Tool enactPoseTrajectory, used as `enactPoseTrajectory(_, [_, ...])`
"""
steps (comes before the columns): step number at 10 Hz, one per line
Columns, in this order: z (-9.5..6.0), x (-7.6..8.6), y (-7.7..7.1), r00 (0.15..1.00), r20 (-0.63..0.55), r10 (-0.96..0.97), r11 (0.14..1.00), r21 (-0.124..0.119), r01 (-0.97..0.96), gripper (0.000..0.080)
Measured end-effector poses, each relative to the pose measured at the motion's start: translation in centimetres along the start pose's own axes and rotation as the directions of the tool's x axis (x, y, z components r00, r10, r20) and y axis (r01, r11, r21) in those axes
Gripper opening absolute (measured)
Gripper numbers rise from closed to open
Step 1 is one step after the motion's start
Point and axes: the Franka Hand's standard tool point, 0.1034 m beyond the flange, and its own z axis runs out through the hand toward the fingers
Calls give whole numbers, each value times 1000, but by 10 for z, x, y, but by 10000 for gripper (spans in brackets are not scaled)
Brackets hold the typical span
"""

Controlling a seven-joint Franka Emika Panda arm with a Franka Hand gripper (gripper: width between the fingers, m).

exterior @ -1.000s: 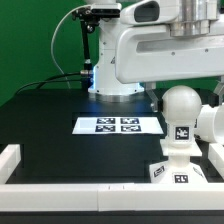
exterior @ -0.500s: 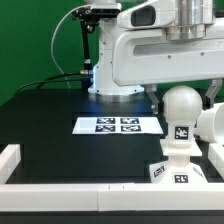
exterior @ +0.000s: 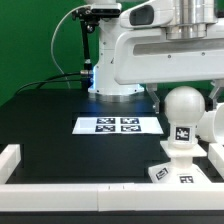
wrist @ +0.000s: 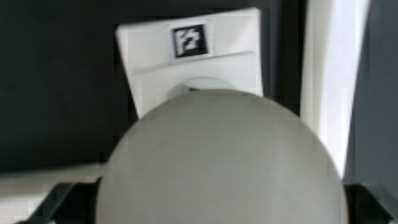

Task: Assemble lamp

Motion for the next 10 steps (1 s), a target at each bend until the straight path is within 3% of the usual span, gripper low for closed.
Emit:
enactPoseTrajectory(1, [1,-1,-1,988,2,154,988,4,-154,573])
enactPoseTrajectory(2, [1,0,-2,937,9,350,936,27,-350,574])
enactPoseTrajectory(4, [1,3,-3,771,52,634,767,82,-636,574])
enactPoseTrajectory(5, [1,4,-4,712,65,699,707,88,-702,574])
enactPoseTrajectory(8, [2,4,-4,735,62,676,729,90,-678,601])
enactPoseTrajectory(9, [2,4,-4,771,54,635,766,89,-637,678])
enactPoseTrajectory(10, [2,3,-8,898,26,439,894,87,-439,695])
